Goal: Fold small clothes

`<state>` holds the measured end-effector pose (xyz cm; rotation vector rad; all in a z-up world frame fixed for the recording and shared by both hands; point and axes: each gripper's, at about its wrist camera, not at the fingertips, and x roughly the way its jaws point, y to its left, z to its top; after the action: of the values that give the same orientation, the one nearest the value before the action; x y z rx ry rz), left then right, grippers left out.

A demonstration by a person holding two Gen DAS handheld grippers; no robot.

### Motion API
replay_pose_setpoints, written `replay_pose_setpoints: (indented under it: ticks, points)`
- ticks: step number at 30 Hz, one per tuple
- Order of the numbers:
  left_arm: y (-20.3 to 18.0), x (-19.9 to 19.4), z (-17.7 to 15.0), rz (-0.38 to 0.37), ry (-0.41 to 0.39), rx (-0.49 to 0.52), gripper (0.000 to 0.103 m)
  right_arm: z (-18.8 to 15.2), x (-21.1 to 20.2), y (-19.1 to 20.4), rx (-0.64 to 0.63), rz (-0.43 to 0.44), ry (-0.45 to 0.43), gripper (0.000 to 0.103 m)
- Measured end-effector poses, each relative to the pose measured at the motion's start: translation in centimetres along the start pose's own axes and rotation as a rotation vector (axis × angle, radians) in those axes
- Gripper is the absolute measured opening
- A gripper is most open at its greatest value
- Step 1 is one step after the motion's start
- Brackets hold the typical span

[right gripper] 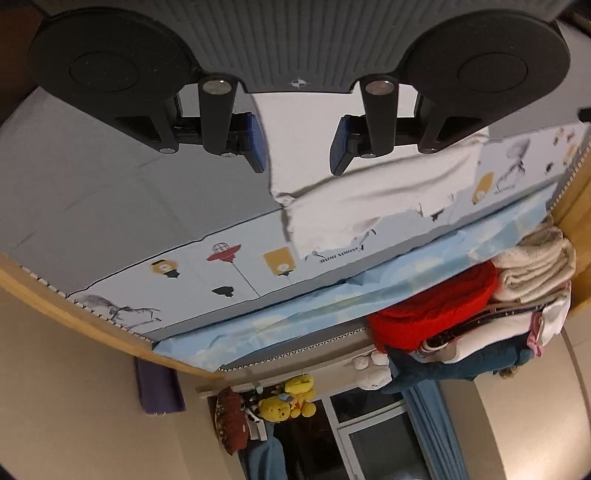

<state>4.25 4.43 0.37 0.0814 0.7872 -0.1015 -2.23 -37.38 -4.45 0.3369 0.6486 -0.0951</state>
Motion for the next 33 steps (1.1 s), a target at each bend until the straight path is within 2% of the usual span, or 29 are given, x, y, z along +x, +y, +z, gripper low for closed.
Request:
replay_pose_setpoints:
  ticks: [2, 4, 5, 6, 8, 10, 12, 15, 18, 23, 27, 30, 31, 32, 33]
  points:
    - [0.8, 0.5, -1.4, -0.028, -0.009, 0.004, 0.042, -1.8, 0.9, -1.1, 0.008, -0.007, 0.020, 0.039]
    - [2.2, 2.3, -3.5, -0.068, 0.003, -0.017, 0.040, -2.3, 3.0, -1.6, 0.052, -0.025, 0.121, 0.027]
    - [3.0, 3.4, -4.6, -0.076, 0.019, -0.032, 0.037, -2.4, 3.7, -1.6, 0.050, -0.015, 0.139, 0.025]
    - [3.8, 4.6, -5.9, -0.080, 0.037, -0.051, 0.029, -2.6, 4.2, -1.6, 0.033, -0.013, 0.146, 0.025]
    - [5.5, 6.9, -8.4, -0.070, 0.119, -0.099, 0.027, -3.2, 5.4, -1.7, 0.011, -0.047, 0.210, 0.025]
    - [7.8, 9.4, -10.1, -0.056, 0.288, -0.248, 0.026, -4.0, 6.5, -2.1, 0.038, -0.066, 0.280, 0.025]
    - [9.6, 10.6, -10.6, -0.100, 0.331, -0.360, 0.026, -4.8, 7.7, -2.5, 0.049, -0.086, 0.353, 0.028]
    - [11.0, 11.6, -10.8, -0.077, 0.356, -0.417, 0.027, -5.8, 9.1, -2.9, 0.066, -0.135, 0.426, 0.034]
    - [10.9, 12.9, -11.1, -0.082, 0.411, -0.416, 0.028, -6.4, 10.0, -3.5, 0.100, -0.165, 0.463, 0.038]
    - [9.5, 14.5, -11.6, -0.069, 0.477, -0.314, 0.029, -7.4, 11.6, -4.5, 0.152, -0.180, 0.538, 0.038]
    - [9.0, 15.1, -12.2, -0.055, 0.493, -0.291, 0.031, -8.0, 12.1, -3.9, 0.103, -0.179, 0.552, 0.042]
    - [8.7, 15.4, -12.2, -0.054, 0.488, -0.274, 0.029, -8.2, 12.1, -3.2, 0.061, -0.176, 0.554, 0.041]
    - [8.6, 15.4, -12.2, -0.052, 0.485, -0.262, 0.020, -8.3, 12.3, -2.9, 0.049, -0.170, 0.556, 0.037]
    - [8.5, 15.3, -12.2, -0.055, 0.480, -0.249, 0.009, -8.3, 12.3, -2.7, 0.037, -0.158, 0.558, 0.022]
    - [8.2, 15.4, -12.2, -0.063, 0.479, -0.244, 0.003, -8.3, 12.2, -2.6, 0.036, -0.146, 0.560, 0.005]
